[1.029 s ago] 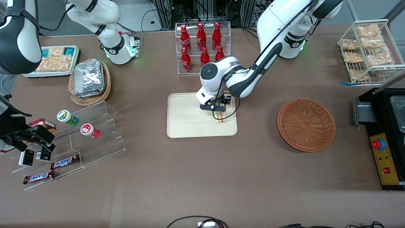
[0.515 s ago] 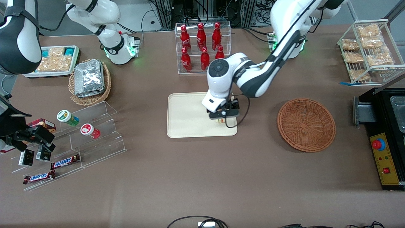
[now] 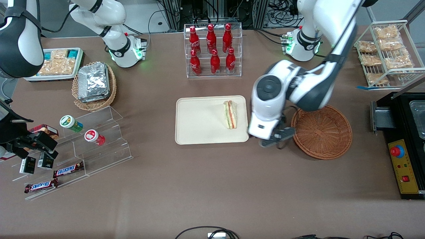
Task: Place sandwich from basket to tray
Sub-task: 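Raise the left gripper off the sandwich and move it back over the basket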
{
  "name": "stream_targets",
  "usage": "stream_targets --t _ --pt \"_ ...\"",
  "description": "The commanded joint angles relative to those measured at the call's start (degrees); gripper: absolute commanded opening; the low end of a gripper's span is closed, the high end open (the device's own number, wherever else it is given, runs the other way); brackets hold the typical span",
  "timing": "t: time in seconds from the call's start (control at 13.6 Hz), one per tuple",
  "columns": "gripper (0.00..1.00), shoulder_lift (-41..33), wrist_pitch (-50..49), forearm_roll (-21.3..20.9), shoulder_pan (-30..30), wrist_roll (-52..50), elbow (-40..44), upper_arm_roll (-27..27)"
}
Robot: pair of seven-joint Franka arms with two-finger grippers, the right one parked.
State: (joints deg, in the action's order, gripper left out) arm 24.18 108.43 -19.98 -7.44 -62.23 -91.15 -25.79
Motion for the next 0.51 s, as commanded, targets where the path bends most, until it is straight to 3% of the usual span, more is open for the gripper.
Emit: stream_targets --t 0.0,0.22,0.44 --pt "1.00 -3.34 -2.07 1.00 3.12 0.17 -0.34 -0.58" --pt "1.00 -4.75 -4.98 1.69 5.58 4.72 -0.43 -0.58" --pt "1.00 -9.57 -6.99 6.52 8.48 13.42 -1.22 0.91"
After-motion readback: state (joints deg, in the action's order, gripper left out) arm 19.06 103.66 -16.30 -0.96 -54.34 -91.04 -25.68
